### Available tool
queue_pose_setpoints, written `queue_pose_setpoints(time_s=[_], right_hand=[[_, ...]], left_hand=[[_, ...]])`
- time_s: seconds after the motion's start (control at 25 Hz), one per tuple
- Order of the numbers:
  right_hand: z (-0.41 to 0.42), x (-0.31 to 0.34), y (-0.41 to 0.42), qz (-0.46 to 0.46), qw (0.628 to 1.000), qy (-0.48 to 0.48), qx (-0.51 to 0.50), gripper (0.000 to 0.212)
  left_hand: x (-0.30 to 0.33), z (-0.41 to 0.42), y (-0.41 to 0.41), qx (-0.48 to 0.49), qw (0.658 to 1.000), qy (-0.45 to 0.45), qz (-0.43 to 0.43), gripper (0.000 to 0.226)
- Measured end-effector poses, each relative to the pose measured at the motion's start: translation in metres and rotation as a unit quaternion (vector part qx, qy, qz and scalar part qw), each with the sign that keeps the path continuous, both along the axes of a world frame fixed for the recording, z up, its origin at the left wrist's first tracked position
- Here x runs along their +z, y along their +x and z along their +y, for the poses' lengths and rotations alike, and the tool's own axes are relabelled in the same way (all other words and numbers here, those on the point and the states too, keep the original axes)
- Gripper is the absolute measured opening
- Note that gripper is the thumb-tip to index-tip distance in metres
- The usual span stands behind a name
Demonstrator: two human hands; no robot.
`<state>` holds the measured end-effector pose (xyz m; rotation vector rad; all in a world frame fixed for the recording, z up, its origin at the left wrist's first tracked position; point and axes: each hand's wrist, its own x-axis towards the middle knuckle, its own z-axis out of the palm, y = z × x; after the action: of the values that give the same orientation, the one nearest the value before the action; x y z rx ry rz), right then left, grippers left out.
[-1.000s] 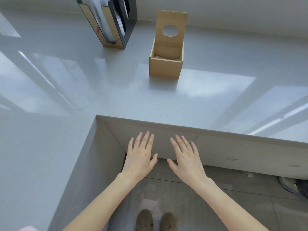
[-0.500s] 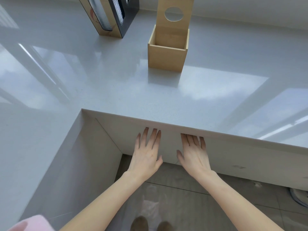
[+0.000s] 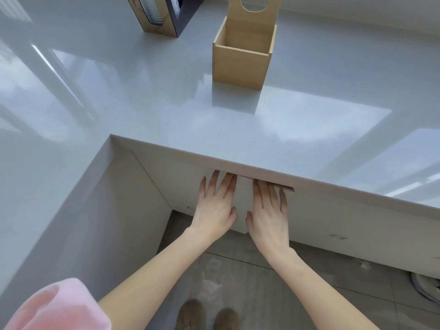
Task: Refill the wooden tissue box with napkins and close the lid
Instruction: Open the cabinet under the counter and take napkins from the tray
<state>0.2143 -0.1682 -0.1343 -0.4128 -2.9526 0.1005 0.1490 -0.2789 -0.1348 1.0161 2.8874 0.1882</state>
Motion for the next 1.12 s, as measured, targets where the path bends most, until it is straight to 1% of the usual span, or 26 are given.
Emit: queue_pose_setpoints(time_s=[0.08,0.2,0.32,0.48,0.56,0.68,0.8,0.96,1.12], right_hand=[[-0.004,-0.002,0.008,0.017,1.0,-0.01,0.005,0.07],[-0.008,0.0,0.017,0.054,0.998,-0.015,0.02,0.063],[-0.014,0.003,0.025,0.086,0.996,-0.009,0.031,0.053],[-0.031,0.01,0.038,0.082,0.995,-0.03,0.049,0.05],[-0.037,0.011,0.049,0.082,0.991,-0.077,0.073,0.05],[-0.052,0.011,0.067,0.076,0.98,-0.145,0.117,0.044],[-0.078,0.01,0.084,0.053,0.971,-0.197,0.123,0.04],[-0.122,0.007,0.102,0.037,0.959,-0.25,0.127,0.043],[-0.177,0.008,0.116,-0.013,0.943,-0.308,0.123,0.054]], left_hand=[[0.002,-0.002,0.006,0.011,0.999,0.004,0.032,0.07],[0.008,-0.004,0.014,0.031,0.998,0.02,0.056,0.069],[0.012,-0.012,0.025,0.041,0.997,0.033,0.055,0.059],[0.016,-0.036,0.04,0.042,0.997,0.042,0.05,0.046],[0.019,-0.049,0.048,0.035,0.997,0.05,0.047,0.04],[0.025,-0.071,0.06,0.034,0.997,0.056,0.032,0.03],[0.031,-0.097,0.071,0.038,0.997,0.067,0.016,0.018],[0.035,-0.136,0.081,0.026,0.999,0.039,0.013,0.016],[0.037,-0.181,0.088,0.037,0.998,0.051,0.0,0.019]])
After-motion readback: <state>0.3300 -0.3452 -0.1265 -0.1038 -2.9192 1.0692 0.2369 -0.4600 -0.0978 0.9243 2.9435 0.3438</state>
